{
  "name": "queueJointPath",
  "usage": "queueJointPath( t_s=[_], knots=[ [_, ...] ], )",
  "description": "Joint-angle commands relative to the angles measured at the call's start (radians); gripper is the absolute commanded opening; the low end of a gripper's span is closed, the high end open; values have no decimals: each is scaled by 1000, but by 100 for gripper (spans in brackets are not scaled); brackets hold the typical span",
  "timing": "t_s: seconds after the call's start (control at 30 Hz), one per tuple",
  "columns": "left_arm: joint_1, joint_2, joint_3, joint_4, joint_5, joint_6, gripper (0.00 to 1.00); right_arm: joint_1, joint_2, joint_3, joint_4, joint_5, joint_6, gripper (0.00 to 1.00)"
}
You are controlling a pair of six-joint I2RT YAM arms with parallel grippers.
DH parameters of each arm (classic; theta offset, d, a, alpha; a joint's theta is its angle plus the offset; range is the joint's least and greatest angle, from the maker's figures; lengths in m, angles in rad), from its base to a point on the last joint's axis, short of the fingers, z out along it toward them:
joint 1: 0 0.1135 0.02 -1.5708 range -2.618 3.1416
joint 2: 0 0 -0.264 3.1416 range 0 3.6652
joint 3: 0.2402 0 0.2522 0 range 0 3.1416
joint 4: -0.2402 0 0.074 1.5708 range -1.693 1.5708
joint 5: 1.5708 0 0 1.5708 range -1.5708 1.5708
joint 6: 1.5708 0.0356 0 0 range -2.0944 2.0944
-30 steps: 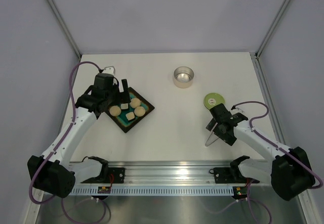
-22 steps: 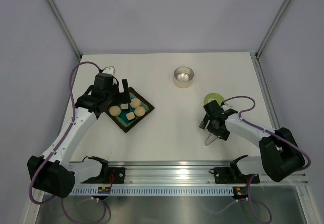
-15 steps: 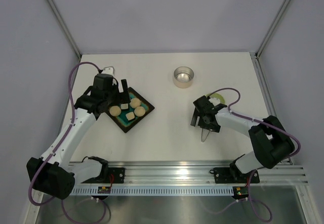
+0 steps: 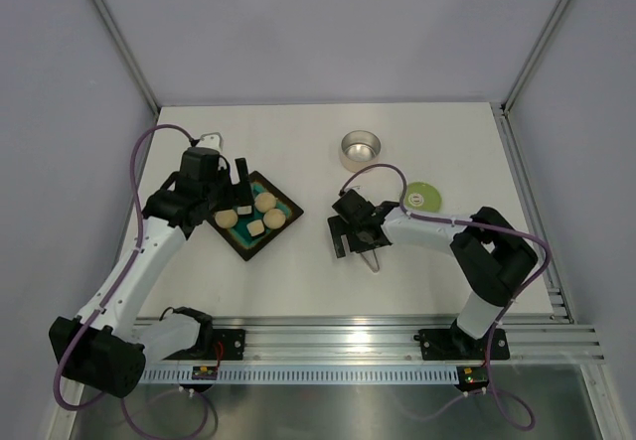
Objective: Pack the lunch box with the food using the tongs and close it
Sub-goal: Move the clamp to the center of the board.
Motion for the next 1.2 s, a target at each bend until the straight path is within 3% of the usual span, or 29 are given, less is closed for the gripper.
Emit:
queueJointPath(
  t_s=[0.0,0.23,0.53,0.7,0.9,1.17],
  knots=[
    [1,-28,-6,7,-13,-6,99,3,-21,19,51,-42,-103,100],
    [3,-26,-9,15,-12,-9,99,3,-132,-65,146,-70,-166,99],
    [3,-20,-6,19,-13,-12,99,3,-238,-183,199,-18,-123,99],
    [3,-11,1,15,-35,-32,99,3,-183,-150,100,45,-51,99],
    [3,18,20,-2,-45,-44,99,4,-202,-176,142,18,-57,99],
    [3,21,24,-4,-35,-50,99,3,-114,-130,154,-19,-42,97]
  ],
)
